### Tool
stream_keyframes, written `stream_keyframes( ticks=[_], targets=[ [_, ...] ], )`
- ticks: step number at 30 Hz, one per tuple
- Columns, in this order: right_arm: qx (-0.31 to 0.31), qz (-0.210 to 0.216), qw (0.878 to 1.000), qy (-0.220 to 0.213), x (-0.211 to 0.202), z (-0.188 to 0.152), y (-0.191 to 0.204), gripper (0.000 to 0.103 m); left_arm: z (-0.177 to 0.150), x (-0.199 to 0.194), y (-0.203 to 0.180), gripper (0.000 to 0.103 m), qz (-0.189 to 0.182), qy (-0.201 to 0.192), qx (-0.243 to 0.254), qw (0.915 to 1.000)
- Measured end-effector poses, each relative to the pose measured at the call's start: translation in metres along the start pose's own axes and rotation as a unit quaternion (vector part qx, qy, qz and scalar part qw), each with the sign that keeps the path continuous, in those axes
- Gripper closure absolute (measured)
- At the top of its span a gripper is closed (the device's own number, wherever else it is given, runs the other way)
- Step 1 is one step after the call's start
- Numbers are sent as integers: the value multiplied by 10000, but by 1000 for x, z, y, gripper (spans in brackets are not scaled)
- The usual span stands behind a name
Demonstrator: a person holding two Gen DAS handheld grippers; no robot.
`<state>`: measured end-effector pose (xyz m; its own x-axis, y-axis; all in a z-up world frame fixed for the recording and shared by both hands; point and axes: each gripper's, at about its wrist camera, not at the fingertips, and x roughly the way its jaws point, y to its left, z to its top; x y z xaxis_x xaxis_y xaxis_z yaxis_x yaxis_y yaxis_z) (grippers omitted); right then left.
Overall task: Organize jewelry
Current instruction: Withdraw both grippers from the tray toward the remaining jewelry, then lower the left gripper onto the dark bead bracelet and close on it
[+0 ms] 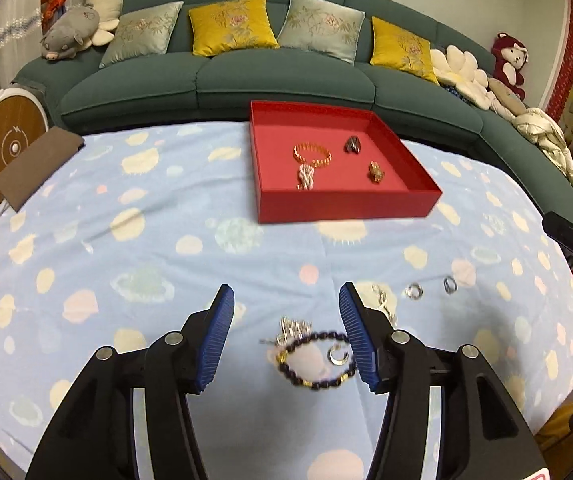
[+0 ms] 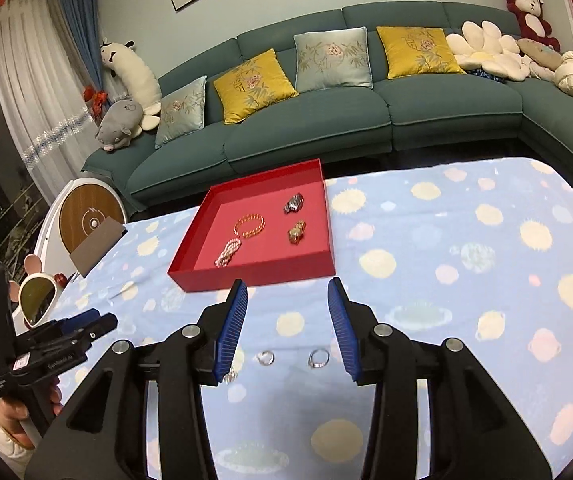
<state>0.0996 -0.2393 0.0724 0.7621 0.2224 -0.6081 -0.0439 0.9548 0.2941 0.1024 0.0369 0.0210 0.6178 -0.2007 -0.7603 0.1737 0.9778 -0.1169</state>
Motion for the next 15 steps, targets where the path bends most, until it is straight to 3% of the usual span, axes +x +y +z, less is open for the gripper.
stream_keyframes(
  ticks=[4, 8, 11, 15],
  targets=[
    [-92, -110, 9998, 140, -4, -31, 7, 62, -27, 14, 1, 50, -59, 212, -105, 9997],
    [-180, -109, 9987, 466, 11, -54, 10, 62, -48, 31, -7, 50, 95, 380, 153, 9991],
    [-497, -225, 9967, 602, 20, -66, 20, 62, -52, 44, -3, 50, 155, 476, 116, 9987],
    [-597, -247, 9955, 689, 30, -74, 22, 62, -52, 54, 4, 50, -29, 576, -91, 9983]
  ],
)
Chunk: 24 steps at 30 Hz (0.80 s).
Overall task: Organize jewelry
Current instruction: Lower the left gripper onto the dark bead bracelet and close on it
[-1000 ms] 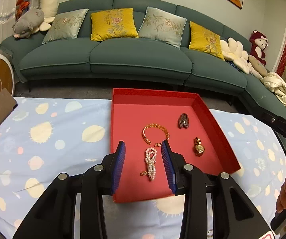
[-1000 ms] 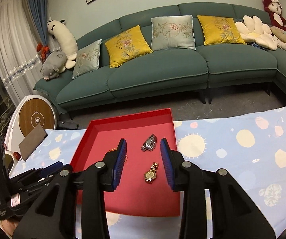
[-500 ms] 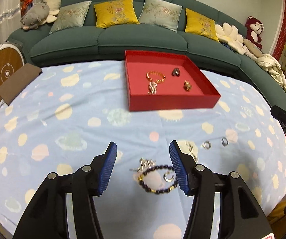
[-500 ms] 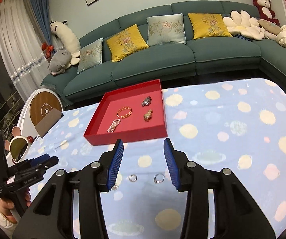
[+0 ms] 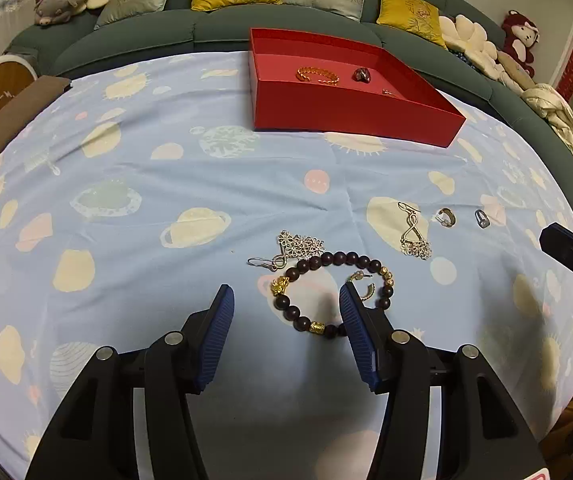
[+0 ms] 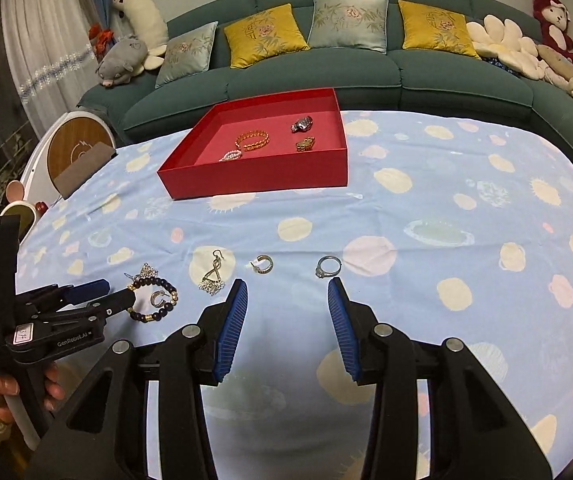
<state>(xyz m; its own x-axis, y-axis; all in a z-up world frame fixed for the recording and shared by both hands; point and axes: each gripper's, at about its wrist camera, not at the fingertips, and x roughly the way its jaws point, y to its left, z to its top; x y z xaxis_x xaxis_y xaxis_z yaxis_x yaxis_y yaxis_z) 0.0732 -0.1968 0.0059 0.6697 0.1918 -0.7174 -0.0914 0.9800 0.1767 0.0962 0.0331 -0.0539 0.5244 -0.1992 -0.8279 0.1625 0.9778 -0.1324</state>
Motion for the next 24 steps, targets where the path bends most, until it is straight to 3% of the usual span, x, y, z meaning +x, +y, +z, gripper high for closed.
stream_keyframes(
  ticks=[9, 15, 18, 24],
  targets=[
    [36, 11, 9999, 102, 14, 3, -1, 62, -5, 7, -11, 64, 305, -283, 395, 9984],
    [64, 22, 9997, 219, 24, 3, -1, 62, -7, 7, -17, 87, 481, -405, 642, 9960],
    [60, 41, 9996, 260, 27, 3, 1, 62, -5, 6, -15, 97, 365, -377, 572, 9970],
    [-5, 86, 9994, 333, 34, 3, 7, 62, -4, -6, -17, 97, -123, -330, 496, 9981]
  ],
)
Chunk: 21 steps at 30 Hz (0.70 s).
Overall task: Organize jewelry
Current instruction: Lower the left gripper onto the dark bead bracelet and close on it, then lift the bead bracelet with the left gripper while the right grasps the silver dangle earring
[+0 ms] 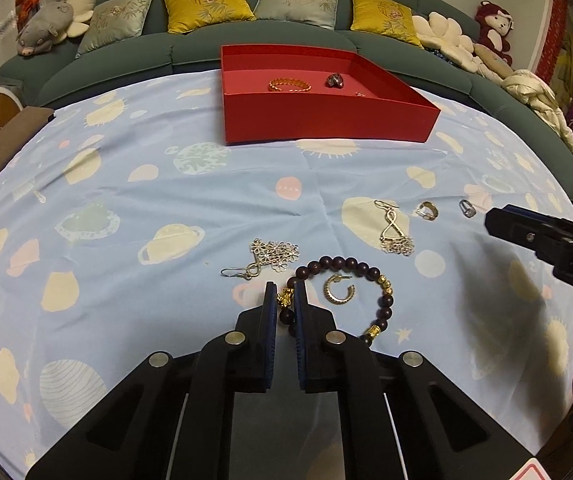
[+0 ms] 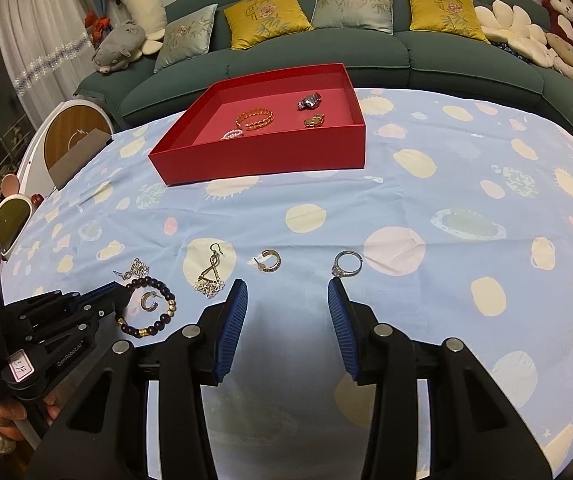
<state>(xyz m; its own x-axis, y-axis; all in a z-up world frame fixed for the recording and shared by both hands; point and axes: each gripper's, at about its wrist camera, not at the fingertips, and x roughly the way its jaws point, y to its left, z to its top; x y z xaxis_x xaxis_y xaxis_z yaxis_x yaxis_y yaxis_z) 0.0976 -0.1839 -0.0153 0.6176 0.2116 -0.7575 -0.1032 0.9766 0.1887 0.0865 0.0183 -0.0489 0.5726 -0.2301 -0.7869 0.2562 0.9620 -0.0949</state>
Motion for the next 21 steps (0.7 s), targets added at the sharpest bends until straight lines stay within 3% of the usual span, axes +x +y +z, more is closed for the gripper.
stream_keyframes(
  ticks=[6, 21],
  targets=[
    [-95, 193, 9997, 102, 11, 2, 15, 63, 12, -35, 3, 97, -383, -387, -110, 9985],
    [-111, 379, 9986, 354, 57, 13, 47, 63, 33, -58, 57, 97, -108, -763, -800, 9938]
  ],
)
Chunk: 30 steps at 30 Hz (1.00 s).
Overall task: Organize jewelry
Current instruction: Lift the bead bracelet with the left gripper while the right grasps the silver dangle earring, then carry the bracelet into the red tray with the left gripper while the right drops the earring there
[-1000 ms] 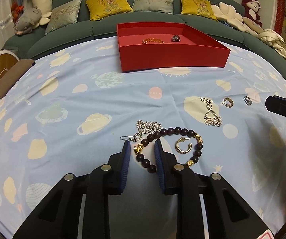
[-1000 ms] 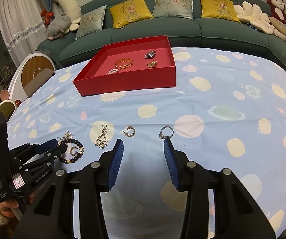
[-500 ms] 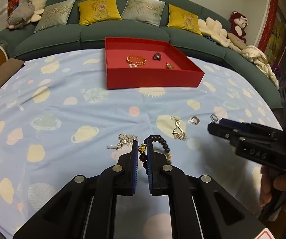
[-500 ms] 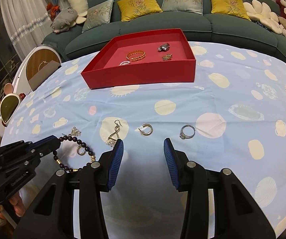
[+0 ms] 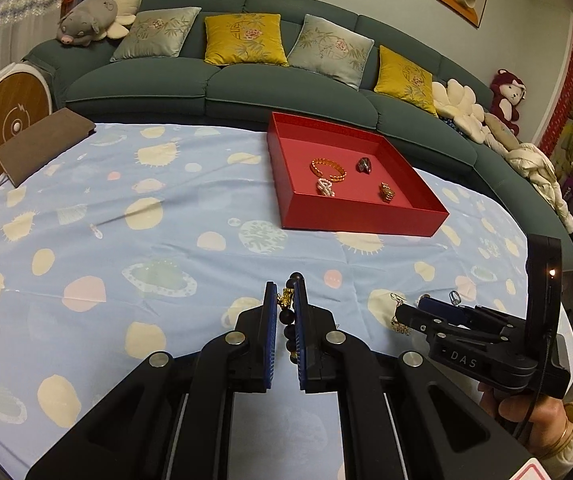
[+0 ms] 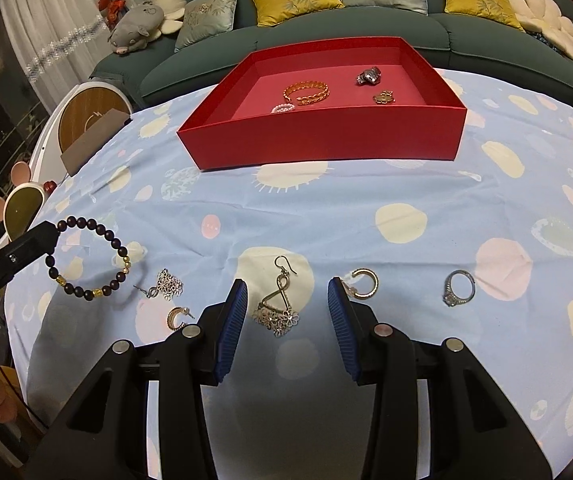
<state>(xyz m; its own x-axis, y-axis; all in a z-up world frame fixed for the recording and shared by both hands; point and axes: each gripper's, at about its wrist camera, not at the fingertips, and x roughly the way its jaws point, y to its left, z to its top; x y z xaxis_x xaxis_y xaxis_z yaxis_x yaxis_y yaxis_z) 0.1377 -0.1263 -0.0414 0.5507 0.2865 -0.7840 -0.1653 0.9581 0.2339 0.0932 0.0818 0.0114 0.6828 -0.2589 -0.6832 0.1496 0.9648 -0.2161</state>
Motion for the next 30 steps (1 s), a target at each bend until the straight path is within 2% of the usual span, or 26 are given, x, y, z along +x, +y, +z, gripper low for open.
stream_keyframes(
  ticks=[5, 8, 10, 14, 18, 19, 30],
  targets=[
    [-100, -154, 9998, 30, 11, 0, 6, 65, 0, 0, 6, 97, 86, -5, -23, 10000],
    [-313, -280, 9991, 3, 13, 0, 12, 74, 0, 0, 8, 97, 110, 8, -8, 9999],
    [-429, -340, 9985, -3, 14, -2, 15, 86, -1, 1, 8, 97, 120, 17, -14, 9999],
    [-606, -392, 9974, -41, 13, -3, 22, 96, 0, 2, 8, 97, 142, 27, -6, 9999],
    [-629, -259, 9976, -108, 4, -2, 25, 97, 2, 3, 4, 97, 126, 20, 22, 9999],
    [-631, -221, 9977, -144, 0, -2, 25, 101, 2, 3, 3, 97, 126, 19, 26, 9999],
    [-387, 86, 9982, -460, -42, 3, 6, 101, 9, 11, -19, 97, 3, -3, 121, 9999]
  ],
)
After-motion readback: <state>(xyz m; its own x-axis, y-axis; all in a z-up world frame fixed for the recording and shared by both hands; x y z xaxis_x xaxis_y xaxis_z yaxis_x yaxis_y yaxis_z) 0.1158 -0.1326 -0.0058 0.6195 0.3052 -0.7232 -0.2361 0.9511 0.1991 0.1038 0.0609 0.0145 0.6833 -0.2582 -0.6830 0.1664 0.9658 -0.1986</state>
